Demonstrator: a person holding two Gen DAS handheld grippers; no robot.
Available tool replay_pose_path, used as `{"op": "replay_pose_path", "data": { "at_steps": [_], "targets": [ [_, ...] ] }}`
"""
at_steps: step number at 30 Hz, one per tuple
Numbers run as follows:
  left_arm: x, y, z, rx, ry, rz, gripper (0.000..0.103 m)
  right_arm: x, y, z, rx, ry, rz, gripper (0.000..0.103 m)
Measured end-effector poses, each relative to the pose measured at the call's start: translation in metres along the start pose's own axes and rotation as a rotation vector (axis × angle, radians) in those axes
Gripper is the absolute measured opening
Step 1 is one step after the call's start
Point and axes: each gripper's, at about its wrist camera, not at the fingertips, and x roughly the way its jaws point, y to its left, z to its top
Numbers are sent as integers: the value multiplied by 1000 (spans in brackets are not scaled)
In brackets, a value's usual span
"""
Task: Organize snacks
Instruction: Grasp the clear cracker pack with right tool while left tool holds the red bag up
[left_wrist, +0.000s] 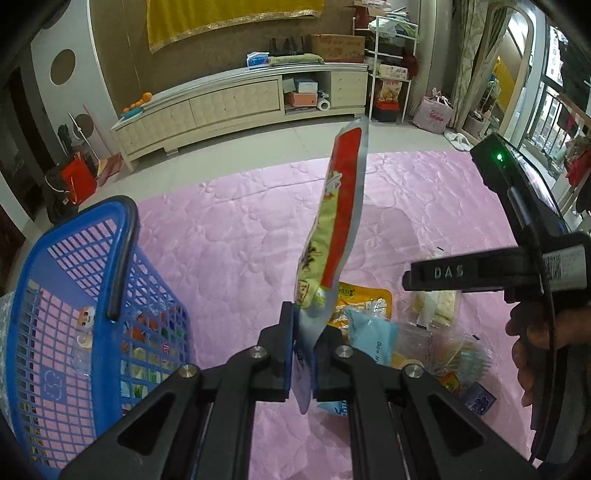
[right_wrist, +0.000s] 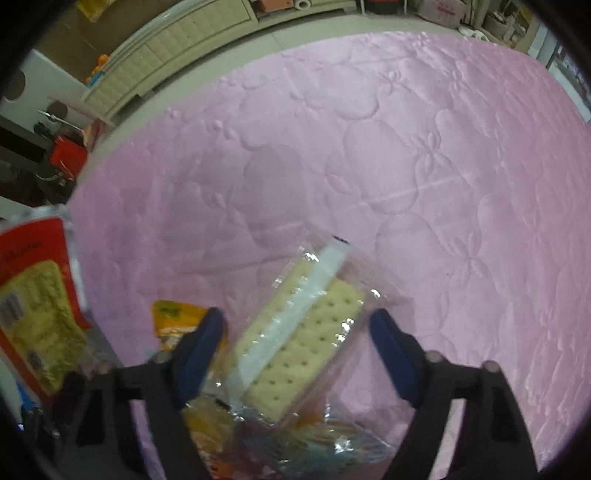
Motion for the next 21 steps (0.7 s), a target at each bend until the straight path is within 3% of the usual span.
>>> {"op": "replay_pose_path", "data": {
  "at_steps": [5,13,21],
  "targets": [
    [-12,-2,-8,18,-11,-8,6,-11,1,-19,-83,-27,38,56],
    [-33,-2,-20,9,-22,-31,6,-67,-8,-58,-204,-132,112,52],
    [-75,3,-29,0,-78,-26,6,-133,0,-104,-354,-264,114,52]
  ]
}}
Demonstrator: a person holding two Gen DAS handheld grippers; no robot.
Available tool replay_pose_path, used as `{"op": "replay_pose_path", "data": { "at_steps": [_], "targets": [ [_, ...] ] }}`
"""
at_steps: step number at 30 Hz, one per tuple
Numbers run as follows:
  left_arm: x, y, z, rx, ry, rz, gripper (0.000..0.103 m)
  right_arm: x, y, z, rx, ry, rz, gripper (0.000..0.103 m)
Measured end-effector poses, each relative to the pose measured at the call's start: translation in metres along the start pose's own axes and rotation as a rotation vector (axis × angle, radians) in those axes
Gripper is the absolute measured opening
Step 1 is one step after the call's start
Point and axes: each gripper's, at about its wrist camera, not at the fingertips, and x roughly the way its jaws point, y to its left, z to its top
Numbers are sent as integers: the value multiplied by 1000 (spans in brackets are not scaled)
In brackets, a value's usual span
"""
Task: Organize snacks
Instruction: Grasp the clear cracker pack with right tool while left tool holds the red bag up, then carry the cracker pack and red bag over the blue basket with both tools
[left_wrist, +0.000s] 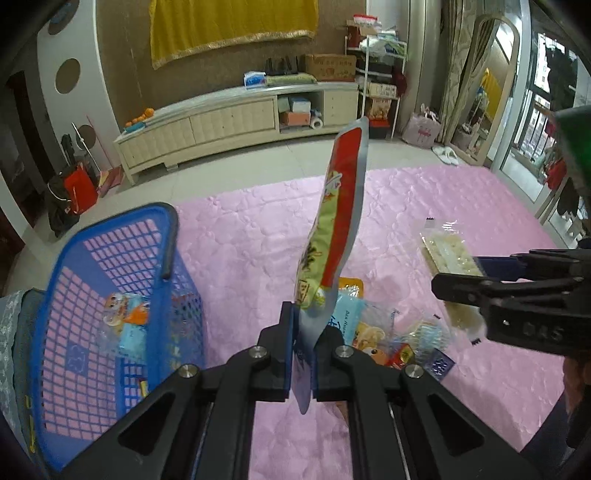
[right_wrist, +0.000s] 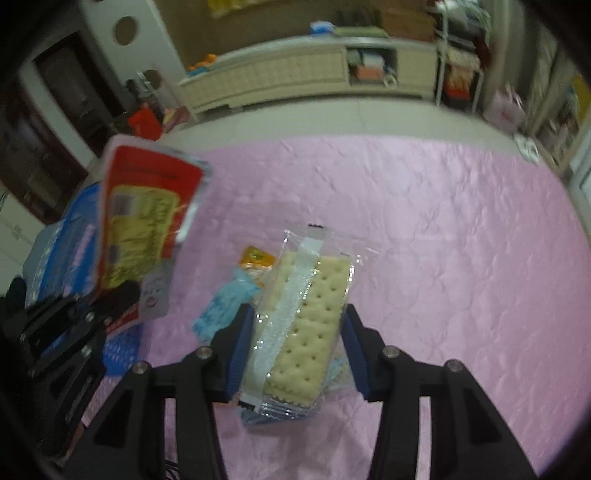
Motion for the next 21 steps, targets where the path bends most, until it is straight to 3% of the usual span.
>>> {"op": "replay_pose_path", "data": {
  "at_steps": [10,21],
  "targets": [
    [-68,28,-6,-34,-93,-7,6,-62,55,7,-122,-130,4,52],
    [-134,83,-11,-56,-193,48,6,-76,114,21,-205,-199,52,52]
  ]
}}
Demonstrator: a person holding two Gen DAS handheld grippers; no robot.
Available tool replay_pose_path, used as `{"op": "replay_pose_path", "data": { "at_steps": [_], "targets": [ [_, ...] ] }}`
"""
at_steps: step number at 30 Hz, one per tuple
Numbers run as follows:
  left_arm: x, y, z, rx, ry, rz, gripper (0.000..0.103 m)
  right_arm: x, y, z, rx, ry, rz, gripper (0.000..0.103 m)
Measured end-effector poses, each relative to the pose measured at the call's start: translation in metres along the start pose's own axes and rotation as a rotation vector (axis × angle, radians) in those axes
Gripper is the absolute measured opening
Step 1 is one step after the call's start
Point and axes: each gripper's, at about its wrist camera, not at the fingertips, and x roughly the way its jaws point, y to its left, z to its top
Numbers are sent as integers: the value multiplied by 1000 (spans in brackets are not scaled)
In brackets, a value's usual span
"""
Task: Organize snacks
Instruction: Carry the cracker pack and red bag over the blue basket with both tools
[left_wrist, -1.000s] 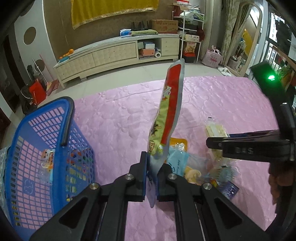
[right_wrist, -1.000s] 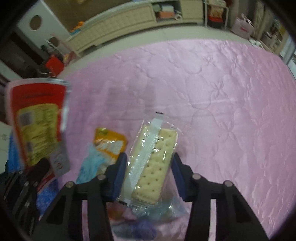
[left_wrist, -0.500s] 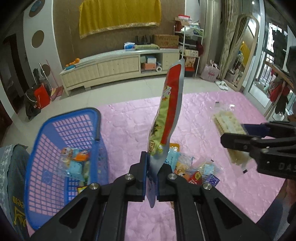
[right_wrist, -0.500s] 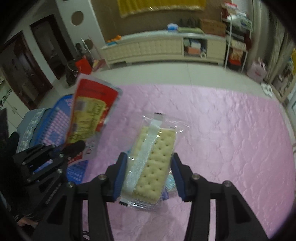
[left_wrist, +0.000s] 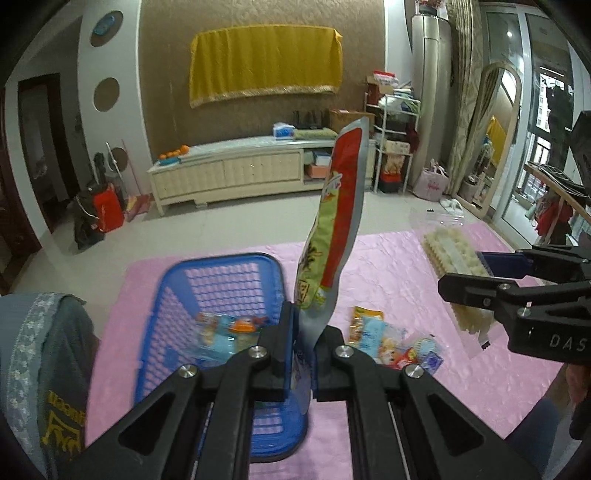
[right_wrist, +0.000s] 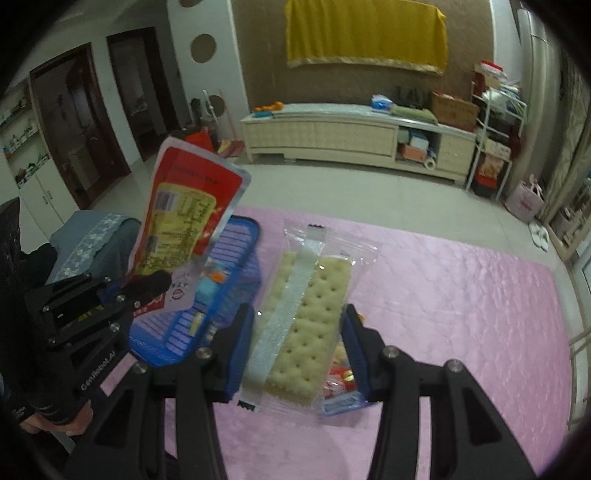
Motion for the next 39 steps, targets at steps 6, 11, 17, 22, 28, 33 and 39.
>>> {"op": "replay_pose_path", "data": {
  "at_steps": [6,11,17,22,28,33,39],
  "targets": [
    [-15,43,-1,-21,-15,51,6,11,36,13,-37,-3,57,52],
    [-19,73,-7,-35,-12,77,6,35,63,21,-53,26,106,52],
    [-14,102,-17,-61,3,111,6,78,94,21,-77,100,146,52],
    [-7,126,-26,-109,19,126,6,111,113,14,-88,173,162,52],
    [4,147,-37,-147,40,137,6,139,128,8,-89,233,184,52],
    [0,156,-39,-168,37,147,6,154,144,3,-80,262,185,52],
    [0,166,-44,-187,49,163,6,158,155,-1,-60,289,208,68]
  ]
}}
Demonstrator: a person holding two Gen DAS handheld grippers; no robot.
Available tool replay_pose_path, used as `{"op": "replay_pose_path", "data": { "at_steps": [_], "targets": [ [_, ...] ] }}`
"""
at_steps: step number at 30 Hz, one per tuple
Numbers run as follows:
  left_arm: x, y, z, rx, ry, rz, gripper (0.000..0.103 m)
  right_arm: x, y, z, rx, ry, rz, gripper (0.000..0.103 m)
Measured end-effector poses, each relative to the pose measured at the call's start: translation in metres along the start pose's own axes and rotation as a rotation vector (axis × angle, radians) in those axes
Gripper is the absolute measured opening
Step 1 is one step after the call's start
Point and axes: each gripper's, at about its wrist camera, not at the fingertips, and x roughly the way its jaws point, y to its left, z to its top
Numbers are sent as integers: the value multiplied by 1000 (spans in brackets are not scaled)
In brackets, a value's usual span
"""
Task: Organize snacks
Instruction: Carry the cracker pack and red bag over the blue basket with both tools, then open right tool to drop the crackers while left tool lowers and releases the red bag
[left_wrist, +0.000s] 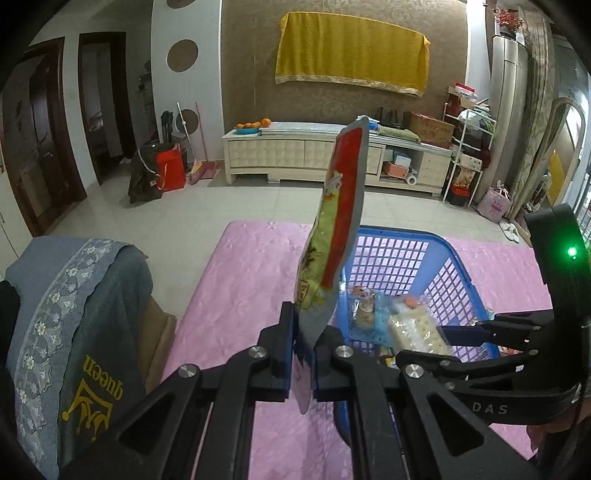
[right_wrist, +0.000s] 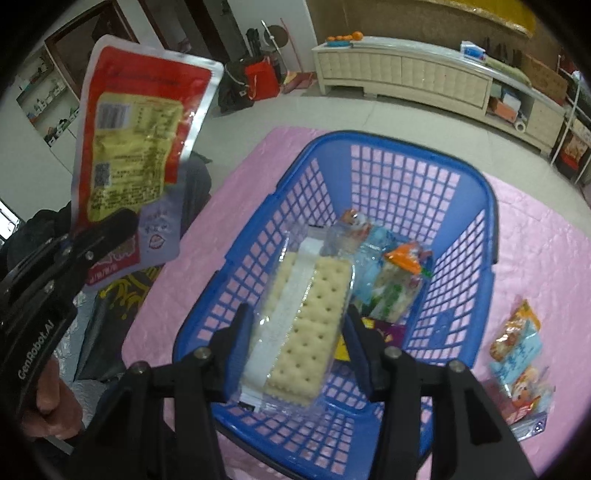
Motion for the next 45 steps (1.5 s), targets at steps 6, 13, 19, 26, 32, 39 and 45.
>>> {"op": "replay_pose_path", "data": {
  "at_steps": [6,13,19,26,32,39,45],
  "targets": [
    [-4,-4,-1,11,3,0,6,-12,-1,-2,-5,-27,-31,87],
    [-13,-15,4,36,-10,-13,6,-38,-25,-5,44,-82,-79,97],
    [-17,-33,8,66,-16,-29,6,-54,-48,-9,87,-127,-128,102],
    [-10,-56,10,110,-1,-57,6,-65,-76,-15,152,-152,-169,103],
    [10,-72,10,151,33,-79,6,-63,-97,-14,184,-156,-182,103],
    [42,-84,8,167,94,-93,6,-47,-114,-9,202,-128,-187,103],
    [71,-84,12,184,154,-103,7,-29,-127,0,220,-102,-186,103]
  ]
}}
